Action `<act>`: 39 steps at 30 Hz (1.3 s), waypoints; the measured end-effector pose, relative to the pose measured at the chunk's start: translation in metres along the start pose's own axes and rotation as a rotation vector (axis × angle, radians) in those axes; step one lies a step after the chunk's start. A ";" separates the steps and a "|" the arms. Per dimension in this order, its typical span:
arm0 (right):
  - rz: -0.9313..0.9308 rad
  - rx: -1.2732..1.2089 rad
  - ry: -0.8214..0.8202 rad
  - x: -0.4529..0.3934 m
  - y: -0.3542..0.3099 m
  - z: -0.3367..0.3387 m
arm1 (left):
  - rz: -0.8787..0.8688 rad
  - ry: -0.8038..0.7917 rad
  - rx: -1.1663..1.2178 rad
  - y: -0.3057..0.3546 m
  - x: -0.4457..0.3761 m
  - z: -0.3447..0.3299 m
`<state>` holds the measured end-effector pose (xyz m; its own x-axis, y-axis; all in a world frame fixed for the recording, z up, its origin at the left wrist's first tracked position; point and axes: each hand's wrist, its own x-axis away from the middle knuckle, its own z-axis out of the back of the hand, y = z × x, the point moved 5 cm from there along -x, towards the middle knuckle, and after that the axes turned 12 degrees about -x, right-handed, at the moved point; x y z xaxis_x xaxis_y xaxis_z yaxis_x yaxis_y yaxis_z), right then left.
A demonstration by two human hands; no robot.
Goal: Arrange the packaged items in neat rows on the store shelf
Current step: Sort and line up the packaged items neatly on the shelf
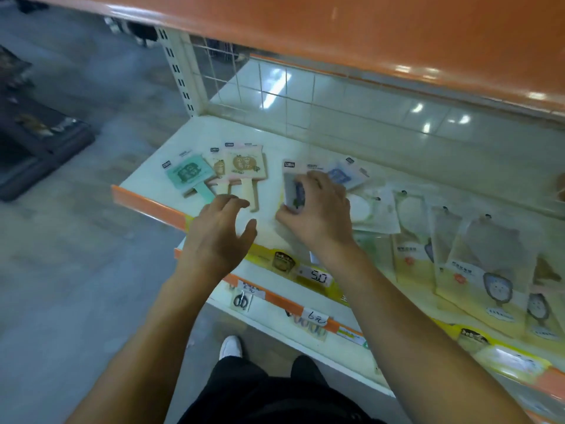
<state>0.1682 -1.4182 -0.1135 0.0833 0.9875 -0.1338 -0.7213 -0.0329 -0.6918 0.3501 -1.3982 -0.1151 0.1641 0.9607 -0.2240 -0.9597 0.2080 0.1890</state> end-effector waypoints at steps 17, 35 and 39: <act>0.078 0.055 -0.052 -0.093 -0.118 -0.134 | 0.067 0.005 0.035 -0.169 -0.057 0.024; 0.052 0.177 -0.185 -0.161 -0.120 -0.217 | 0.087 -0.058 0.074 -0.237 -0.075 0.016; 0.057 0.214 -0.200 -0.159 -0.120 -0.216 | 0.052 -0.048 0.082 -0.233 -0.081 0.013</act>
<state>0.3902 -1.6047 -0.1622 -0.0827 0.9965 -0.0110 -0.8514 -0.0764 -0.5189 0.5636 -1.5218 -0.1283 0.1270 0.9779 -0.1661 -0.9455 0.1699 0.2776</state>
